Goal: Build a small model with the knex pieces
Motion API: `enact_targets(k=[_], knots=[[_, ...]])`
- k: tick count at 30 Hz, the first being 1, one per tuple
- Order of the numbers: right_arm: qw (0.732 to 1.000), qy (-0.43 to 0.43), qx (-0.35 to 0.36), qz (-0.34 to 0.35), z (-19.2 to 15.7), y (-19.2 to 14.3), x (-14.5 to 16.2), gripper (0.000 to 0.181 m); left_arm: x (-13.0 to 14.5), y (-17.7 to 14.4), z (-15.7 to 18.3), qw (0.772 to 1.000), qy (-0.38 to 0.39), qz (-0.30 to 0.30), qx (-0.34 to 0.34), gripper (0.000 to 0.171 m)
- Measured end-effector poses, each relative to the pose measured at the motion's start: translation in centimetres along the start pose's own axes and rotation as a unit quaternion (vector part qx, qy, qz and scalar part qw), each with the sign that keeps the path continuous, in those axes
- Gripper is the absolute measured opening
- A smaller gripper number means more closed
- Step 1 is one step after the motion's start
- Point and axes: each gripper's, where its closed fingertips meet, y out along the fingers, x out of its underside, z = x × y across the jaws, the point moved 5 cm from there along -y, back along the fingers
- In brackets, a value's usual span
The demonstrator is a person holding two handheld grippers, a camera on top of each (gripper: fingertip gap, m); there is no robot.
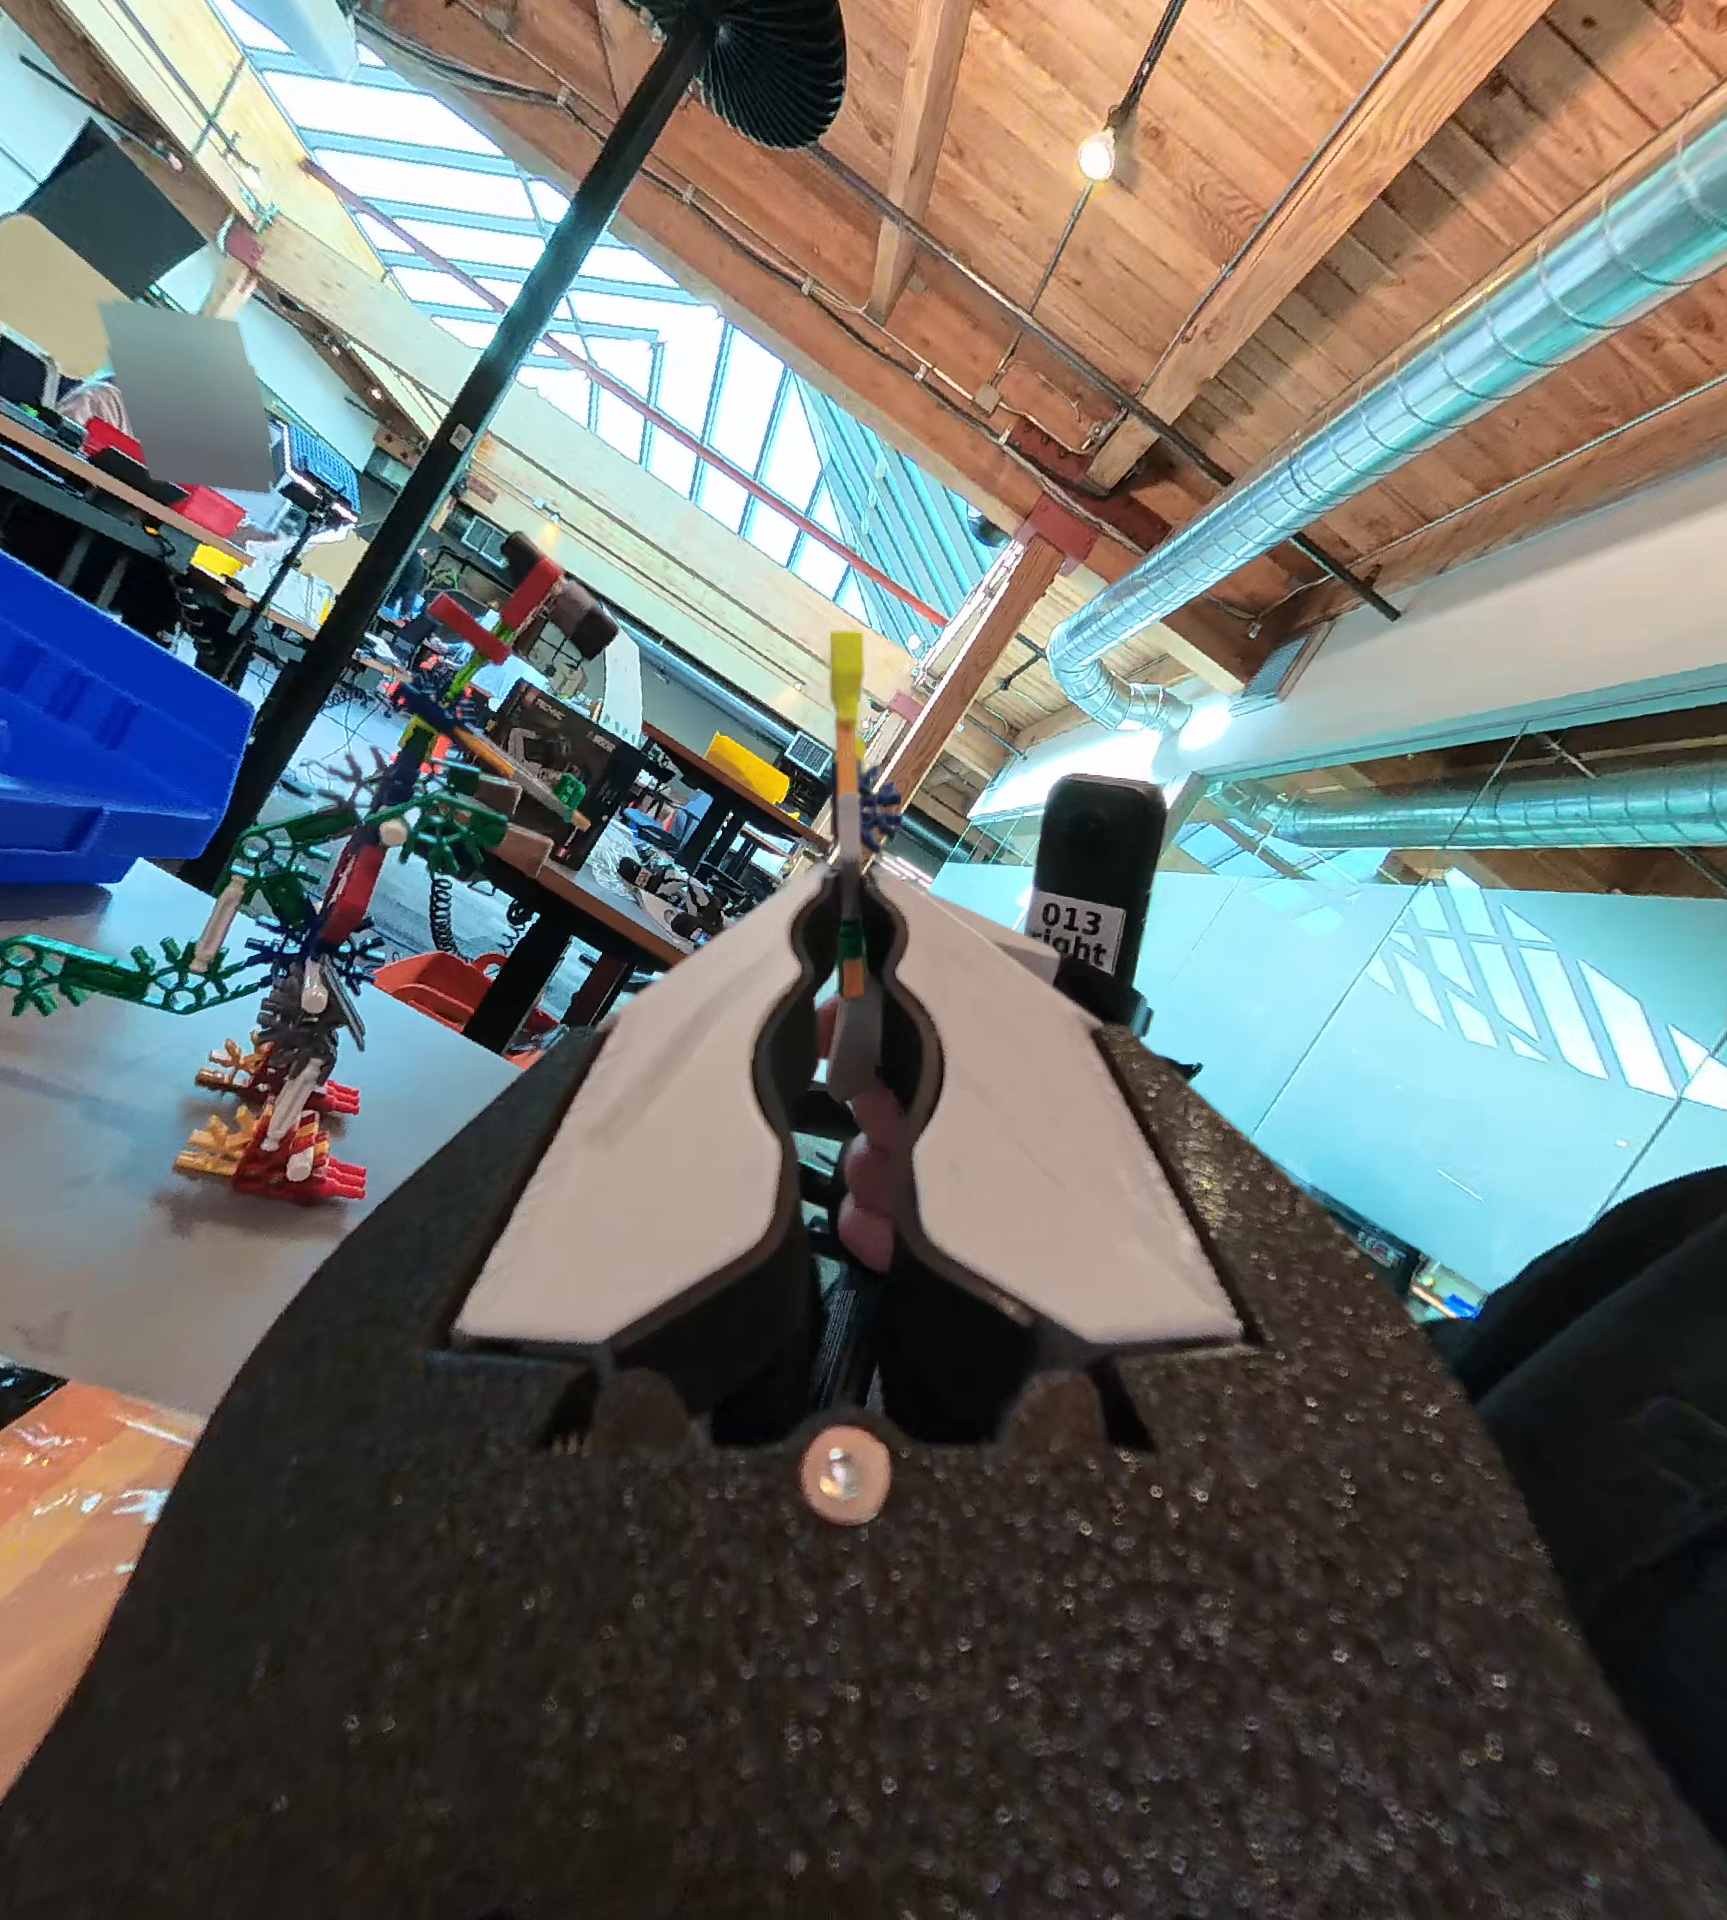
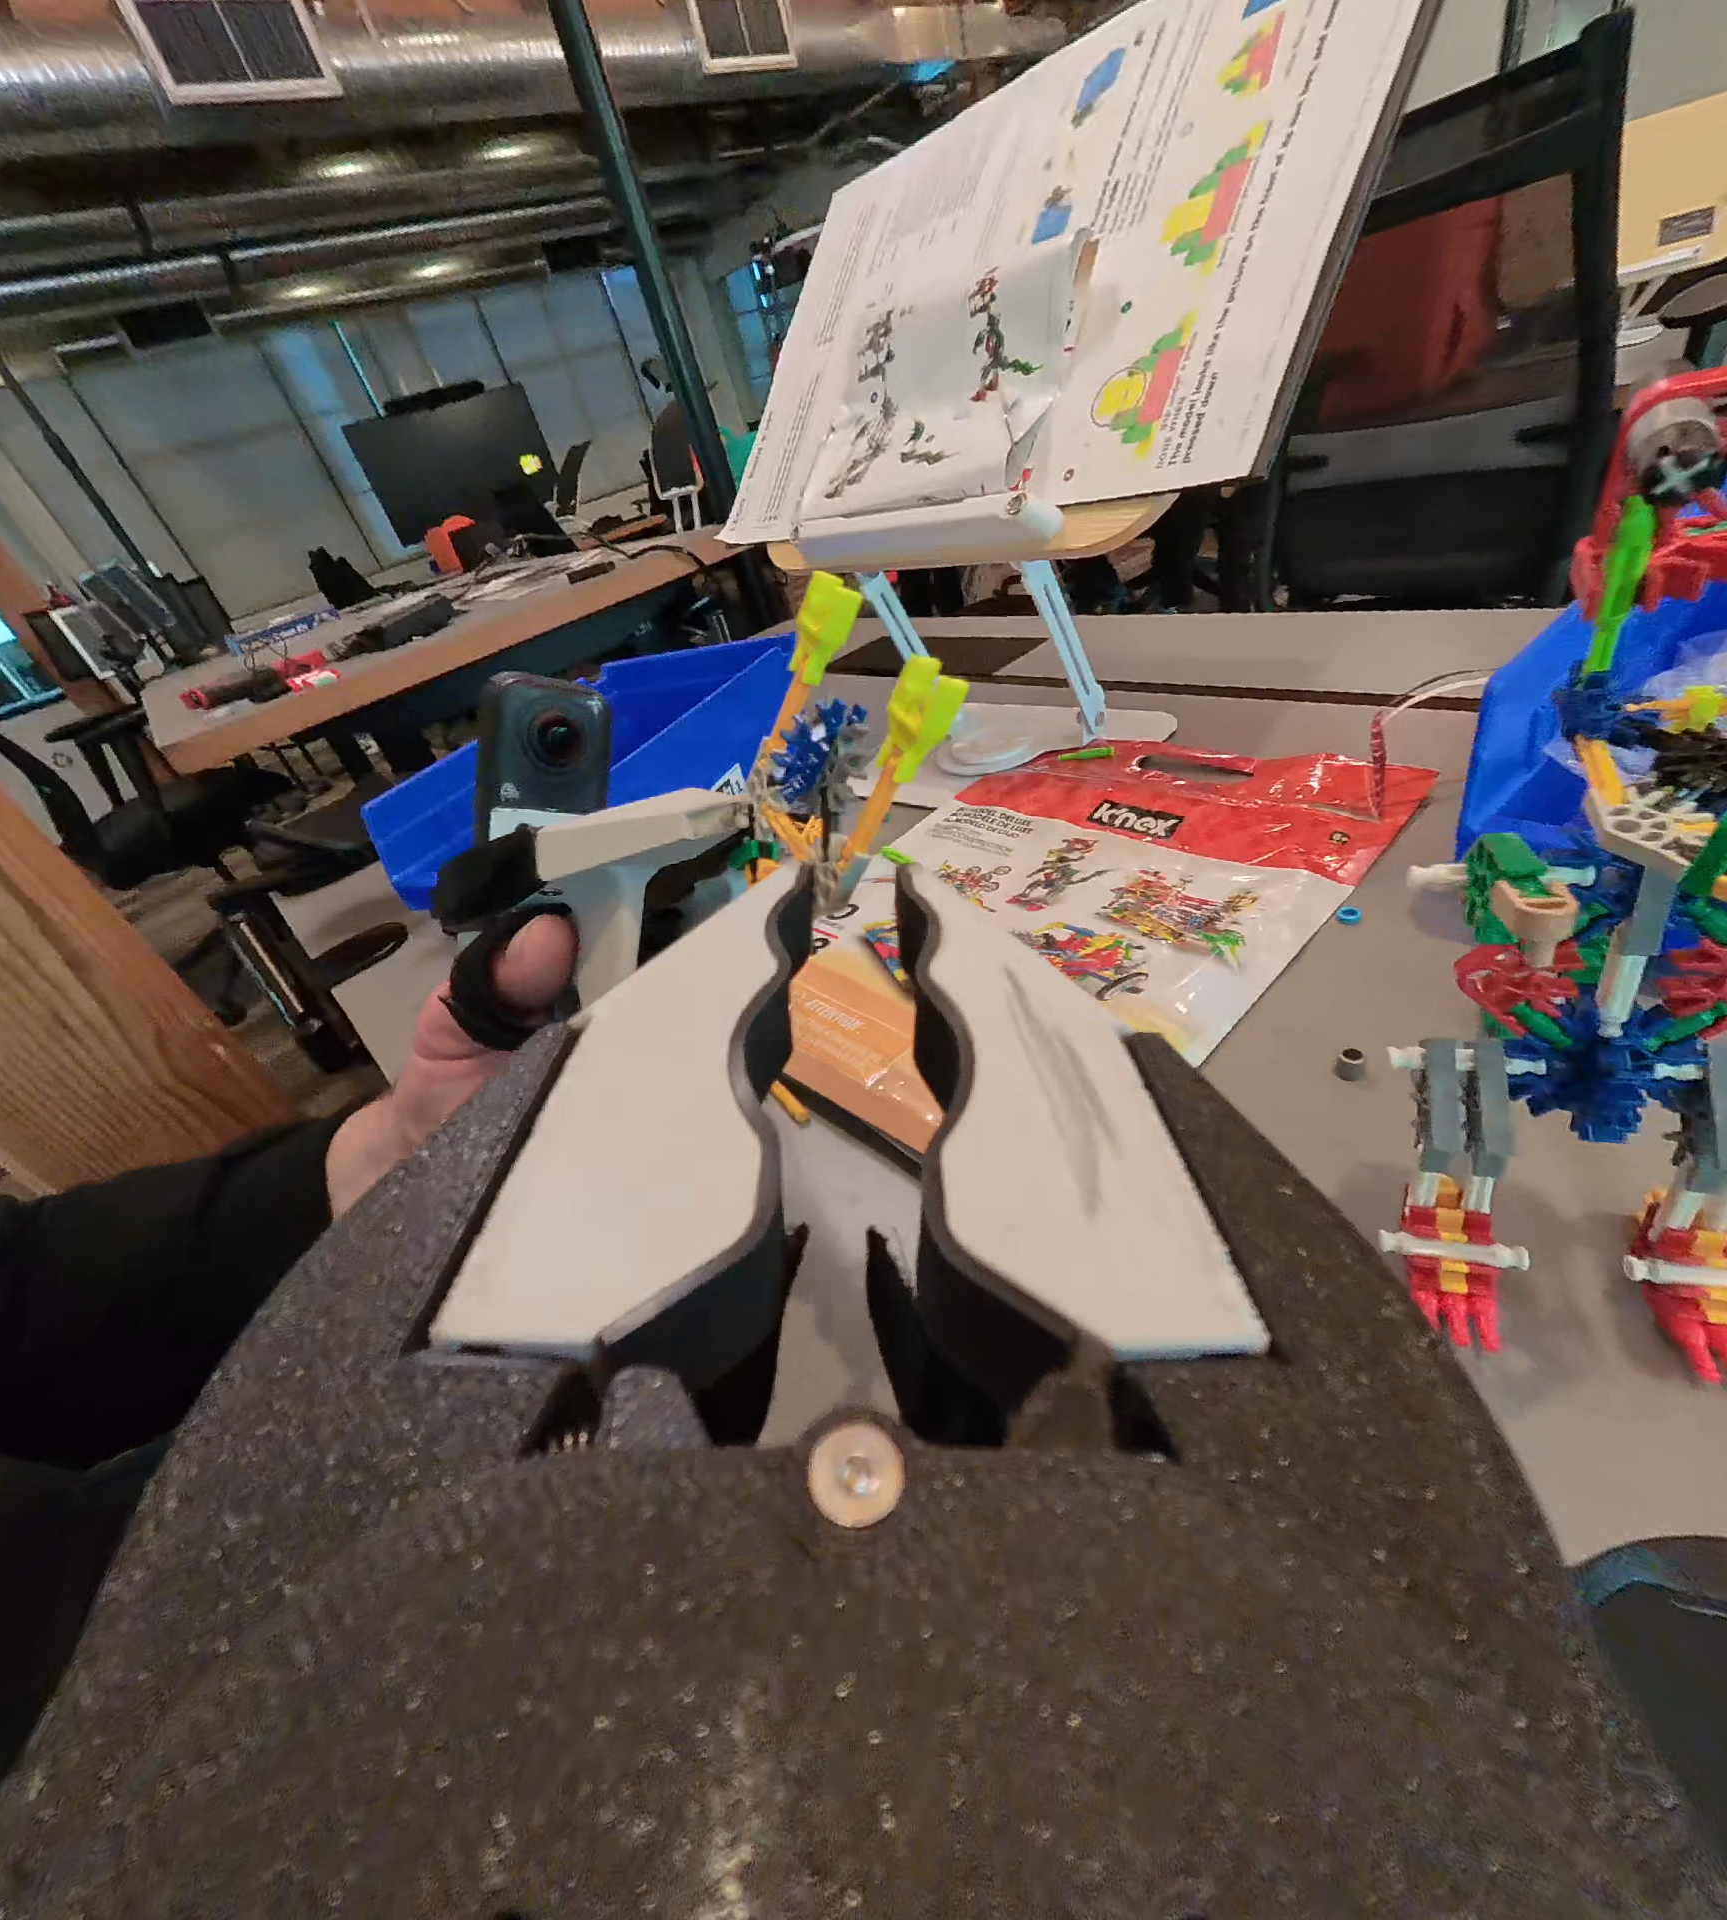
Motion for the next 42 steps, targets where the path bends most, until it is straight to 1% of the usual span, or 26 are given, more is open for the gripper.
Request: enact_targets(k=[1,3,5,6,8,11,18,24,27,30,33,35,38,41,42], knots=[[1.0,0.002,-0.005,0.001,-0.1,0.0,0.0,0.017,0.0,0.0,0.0,1.0,-0.001,-0.001,0.002,0.0],[1.0,0.007,-0.009,0.006,-0.3,0.0,0.1,0.018,0.2,0.1,0.1,1.0,-0.001,0.002,0.003,0.0],[1.0,0.008,0.001,0.005,-0.3,0.2,0.4,0.03,0.2,0.2,0.2,1.0,-0.005,0.01,0.007,0.0],[1.0,0.005,0.005,0.006,-0.3,0.2,0.5,0.029,0.2,0.3,0.2,1.0,-0.004,0.016,0.005,0.0],[1.0,0.01,0.004,0.013,-0.5,0.2,0.7,0.026,0.3,0.4,0.4,1.0,-0.004,0.025,0.012,0.0],[0.999,0.022,-0.004,0.034,-0.8,0.1,0.5,0.012,0.7,0.8,0.6,1.0,-0.006,0.025,0.015,0.0],[0.997,0.05,-0.039,0.047,-0.8,-0.6,0.2,0.003,1.3,1.2,0.5,0.999,-0.022,0.024,0.024,0.0],[0.996,0.062,-0.048,0.049,-0.4,-1.4,-0.3,0.002,1.5,1.3,0.7,1.0,-0.005,0.011,0.022,0.002],[0.995,0.068,-0.057,0.039,-0.2,-1.9,-0.4,0.002,1.1,1.3,0.4,1.0,0.016,0.003,0.007,0.008],[0.994,0.073,-0.08,0.008,-0.3,-2.1,-0.1,0.002,0.4,1.3,0.5,1.0,0.022,-0.009,0.006,0.016],[0.993,0.071,-0.095,-0.017,-0.6,-2.1,0.3,0.002,0.5,1.8,0.5,0.999,0.03,-0.043,0.004,0.016],[0.992,0.07,-0.101,-0.035,-0.7,-2.1,0.6,0.002,0.9,2.2,0.8,0.997,0.031,-0.066,0.011,0.016],[0.99,0.076,-0.106,-0.057,-0.7,-2.0,1.1,0.002,1.3,2.4,1.1,0.996,0.041,-0.08,0.019,0.005],[0.99,0.091,-0.099,-0.045,-0.3,-1.9,0.8,0.005,1.4,2.4,1.2,0.996,0.04,-0.074,0.017,0.002],[0.991,0.088,-0.093,-0.037,-0.2,-1.8,0.7,0.01,1.3,2.4,1.2,0.997,0.037,-0.067,0.018,0.0]])
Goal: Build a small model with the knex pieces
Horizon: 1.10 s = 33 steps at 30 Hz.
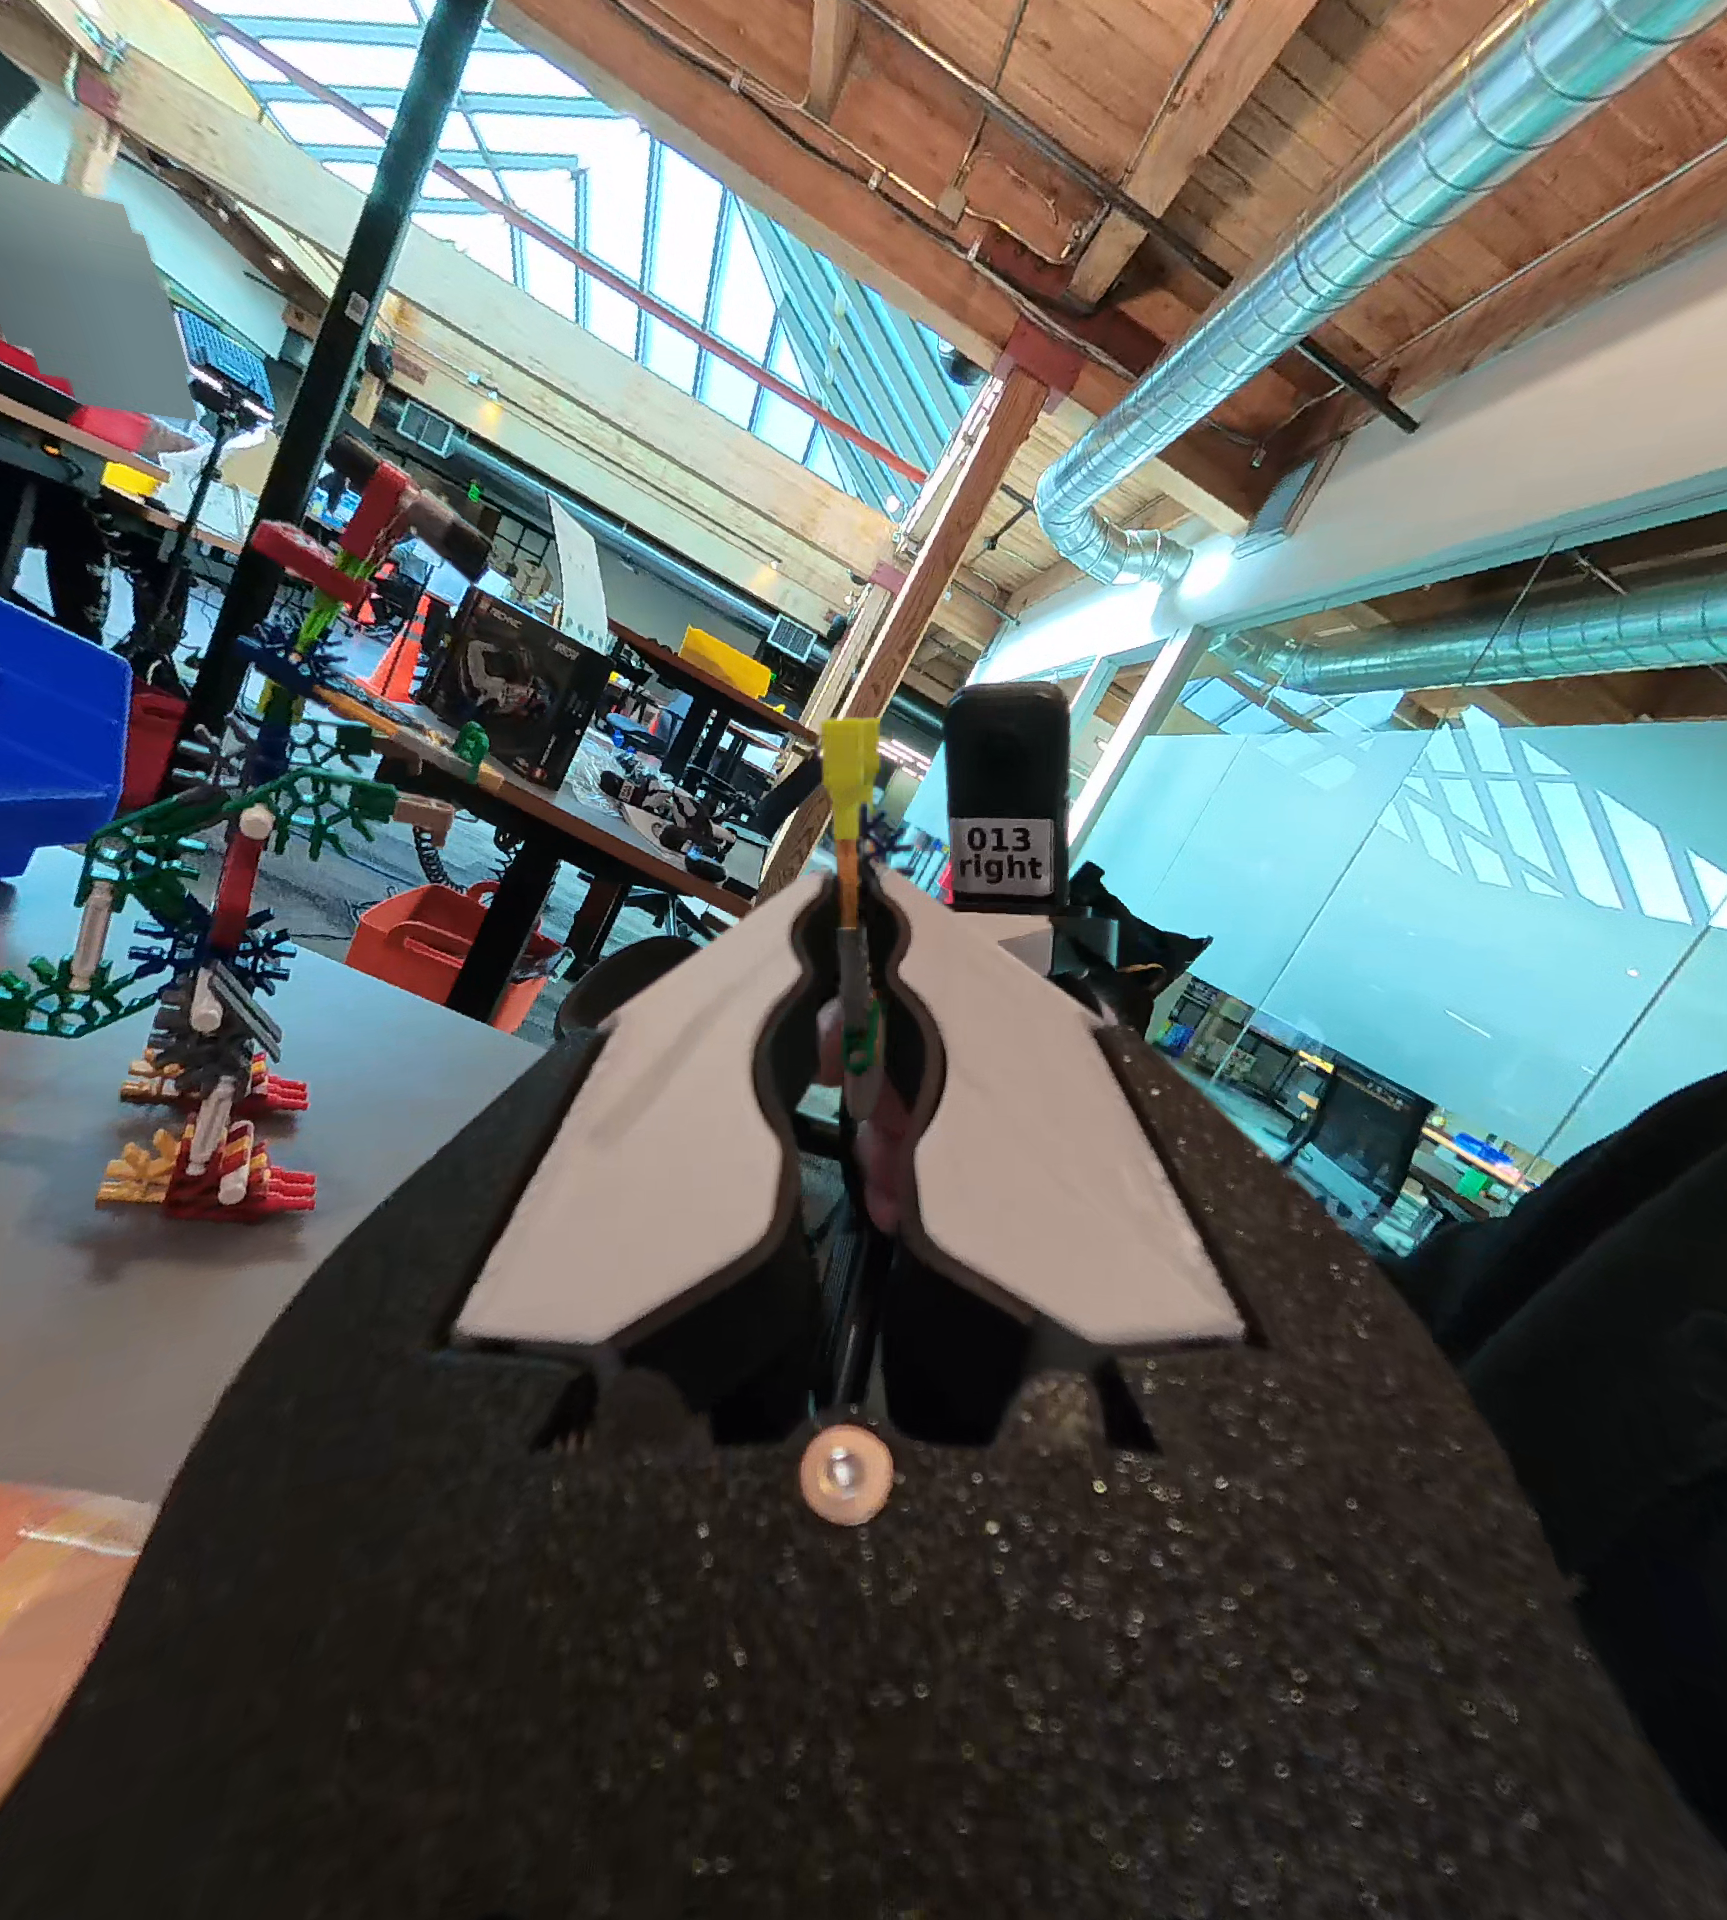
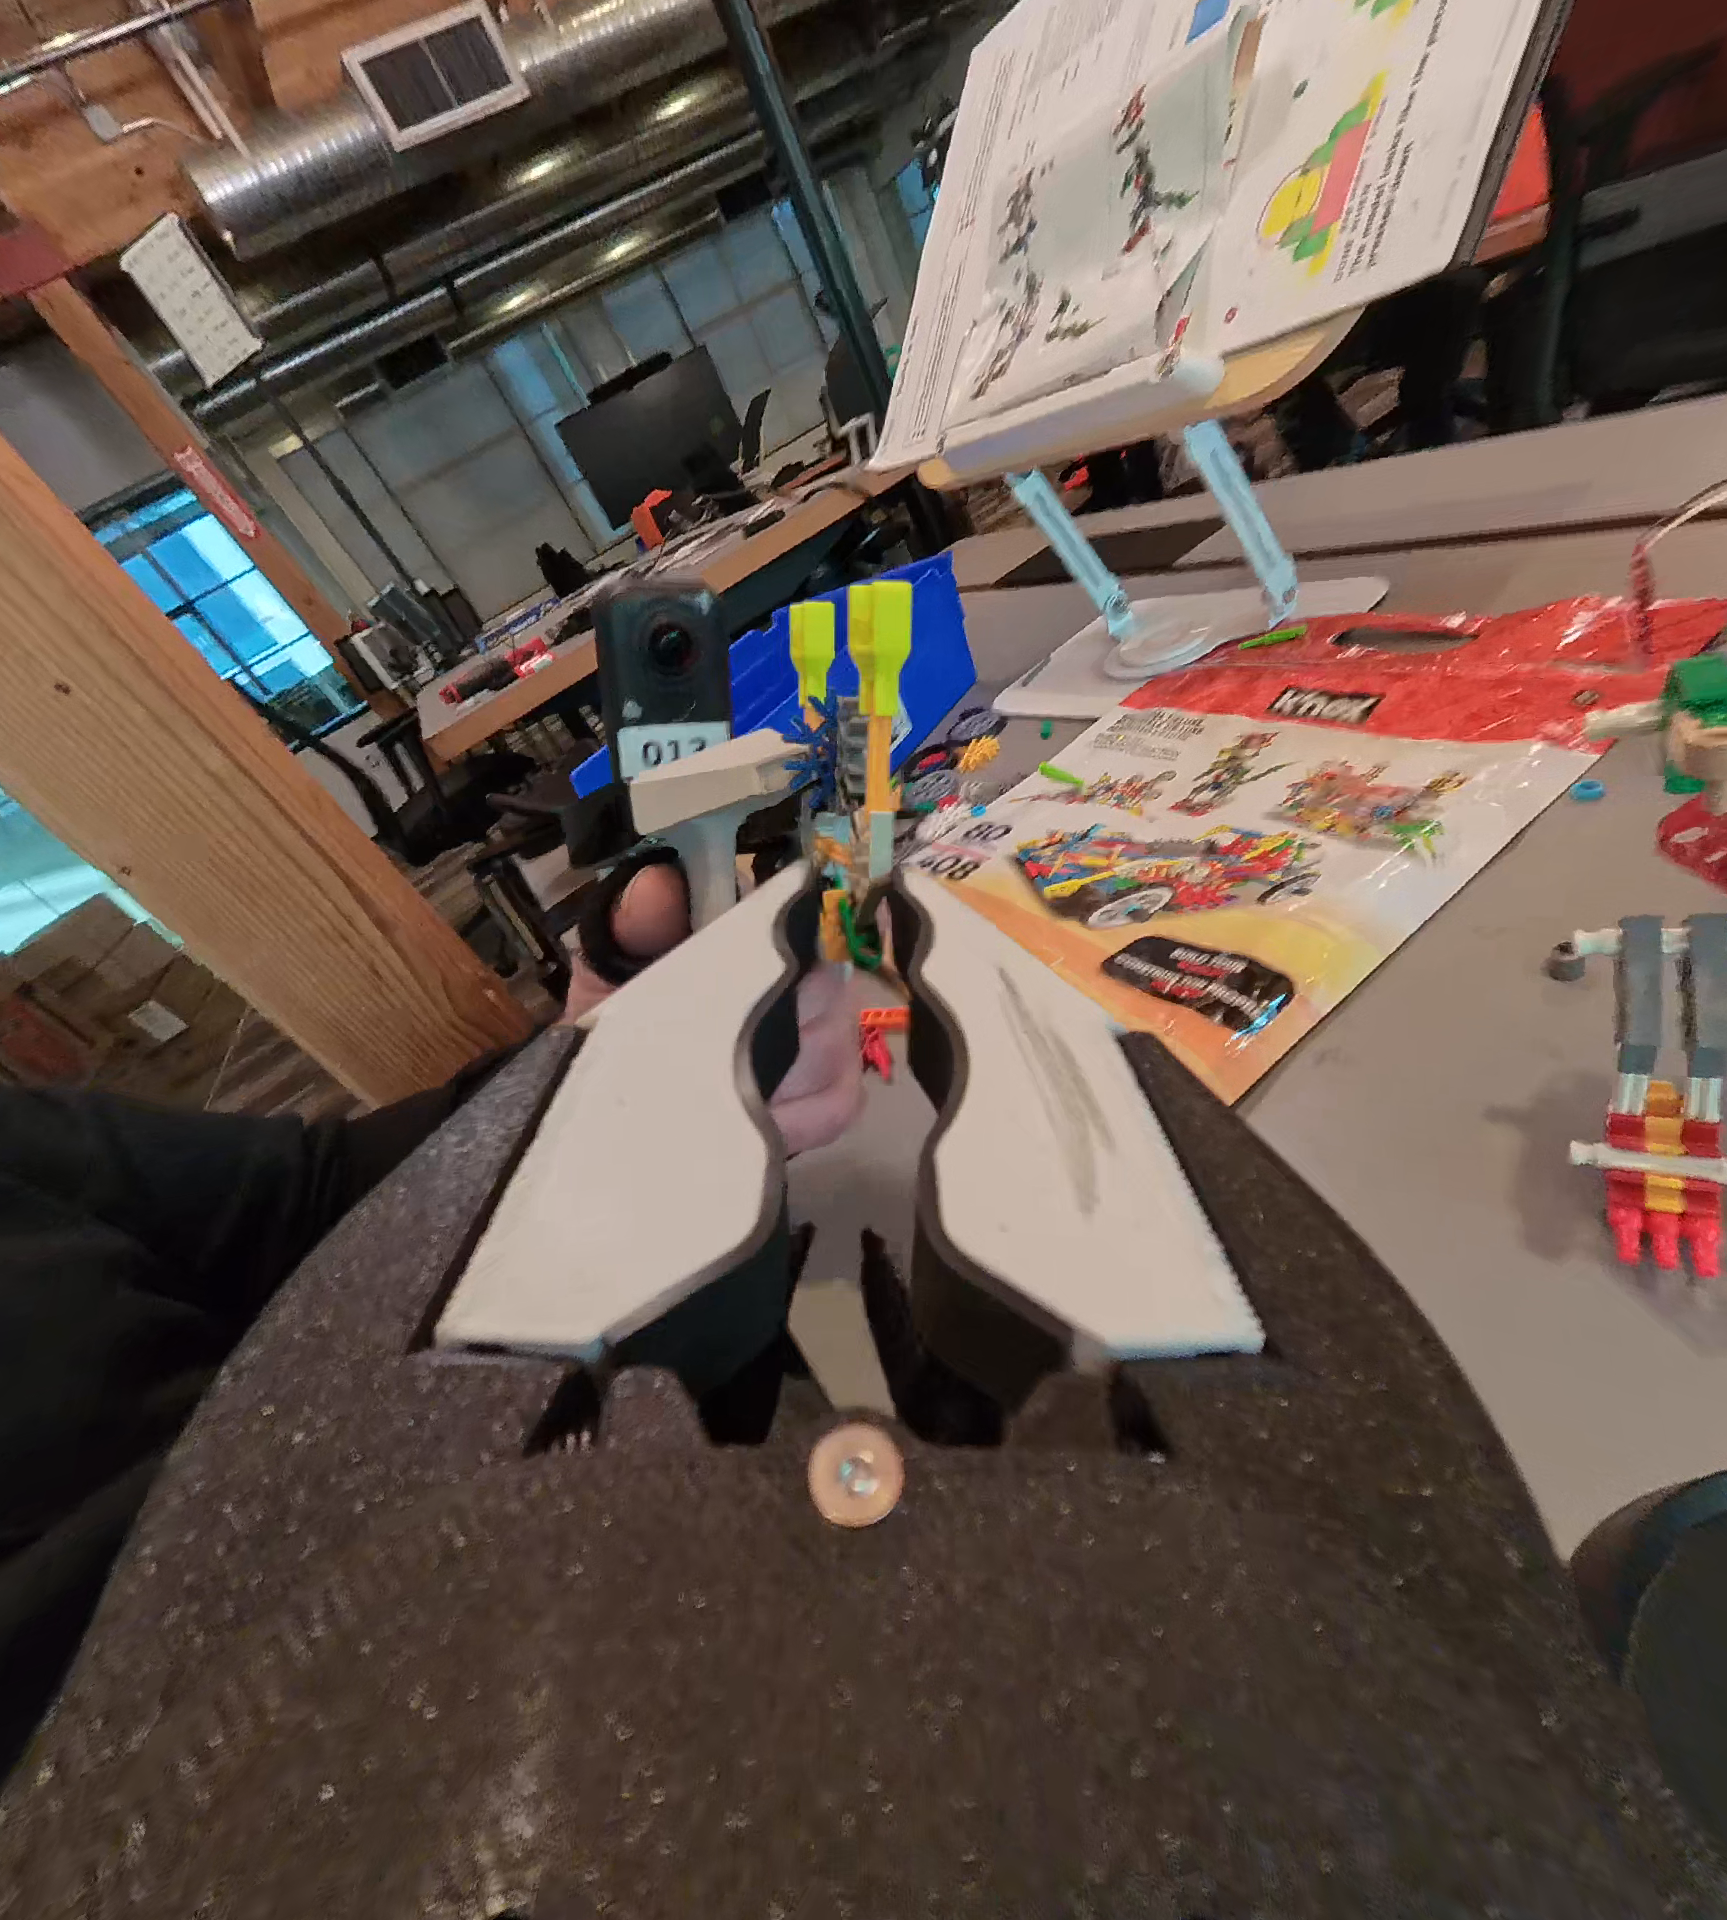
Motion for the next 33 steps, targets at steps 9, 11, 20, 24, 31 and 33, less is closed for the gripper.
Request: enact_targets(k=[9,11,20,24,31,33], knots=[[0.913,-0.305,0.27,-0.033,-0.3,0.7,0.0,0.054,-0.5,0.0,-1.0,0.993,-0.041,0.092,-0.055,0.0],[0.879,-0.357,0.312,-0.05,-0.5,1.3,0.2,0.058,-0.5,0.2,-1.0,0.992,-0.046,0.103,-0.058,0.0],[0.824,-0.424,0.372,-0.059,-0.3,2.3,0.1,0.05,0.2,0.8,-0.5,0.989,-0.057,0.116,-0.072,0.0],[0.827,-0.421,0.367,-0.065,-0.1,2.2,0.4,0.049,0.4,0.8,-0.6,0.988,-0.062,0.12,-0.074,0.0],[0.878,-0.352,0.308,-0.103,0.8,0.8,-0.5,0.048,0.6,1.4,-0.4,0.993,-0.034,0.09,-0.075,0.016],[0.892,-0.325,0.292,-0.115,1.4,-0.2,-1.6,0.048,0.1,1.1,-0.6,0.992,-0.008,0.092,-0.088,0.019]])
